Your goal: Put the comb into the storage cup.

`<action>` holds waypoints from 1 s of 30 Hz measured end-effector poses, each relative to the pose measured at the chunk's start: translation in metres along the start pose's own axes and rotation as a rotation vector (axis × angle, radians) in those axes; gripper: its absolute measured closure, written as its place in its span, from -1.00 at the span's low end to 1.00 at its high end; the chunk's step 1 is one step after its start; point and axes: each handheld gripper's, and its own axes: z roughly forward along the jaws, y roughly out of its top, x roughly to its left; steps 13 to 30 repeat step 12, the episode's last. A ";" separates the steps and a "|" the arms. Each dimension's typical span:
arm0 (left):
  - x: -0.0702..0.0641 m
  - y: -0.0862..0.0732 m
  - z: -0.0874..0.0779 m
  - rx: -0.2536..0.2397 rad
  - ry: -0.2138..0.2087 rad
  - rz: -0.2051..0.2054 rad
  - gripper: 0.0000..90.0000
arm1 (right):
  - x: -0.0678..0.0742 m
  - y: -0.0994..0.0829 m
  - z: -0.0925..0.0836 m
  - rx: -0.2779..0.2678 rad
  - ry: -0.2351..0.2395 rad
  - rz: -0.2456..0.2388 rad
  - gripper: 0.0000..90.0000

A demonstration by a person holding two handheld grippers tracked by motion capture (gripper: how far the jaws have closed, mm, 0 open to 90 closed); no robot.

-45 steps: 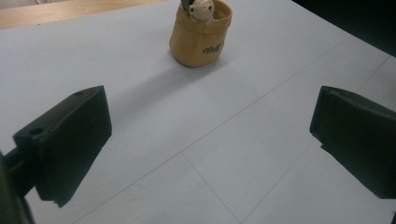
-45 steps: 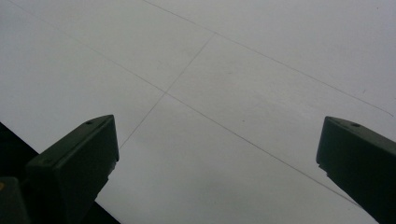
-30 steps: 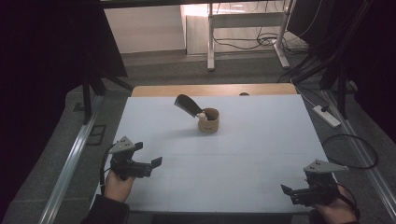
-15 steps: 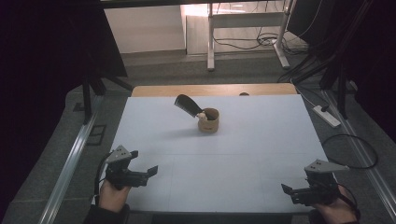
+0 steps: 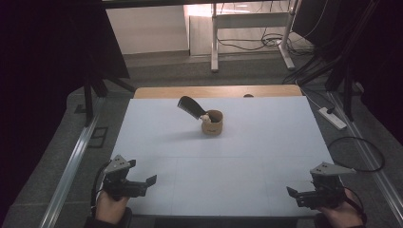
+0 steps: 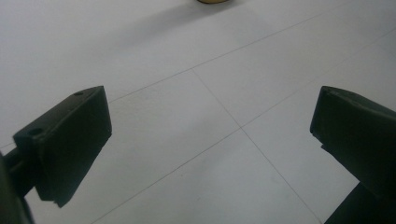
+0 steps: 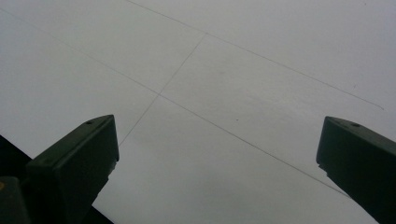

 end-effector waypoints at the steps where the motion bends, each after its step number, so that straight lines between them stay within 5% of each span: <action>1: 0.000 0.000 0.000 0.003 0.002 0.001 -1.00 | 0.000 0.000 0.000 0.001 -0.001 0.000 -1.00; 8: -0.003 -0.001 0.000 0.033 0.029 0.009 -1.00 | 0.000 0.000 0.000 0.003 -0.005 0.001 -1.00; 30: -0.003 0.000 0.001 0.040 0.026 0.005 -1.00 | 0.000 0.000 0.001 0.007 -0.008 -0.002 -1.00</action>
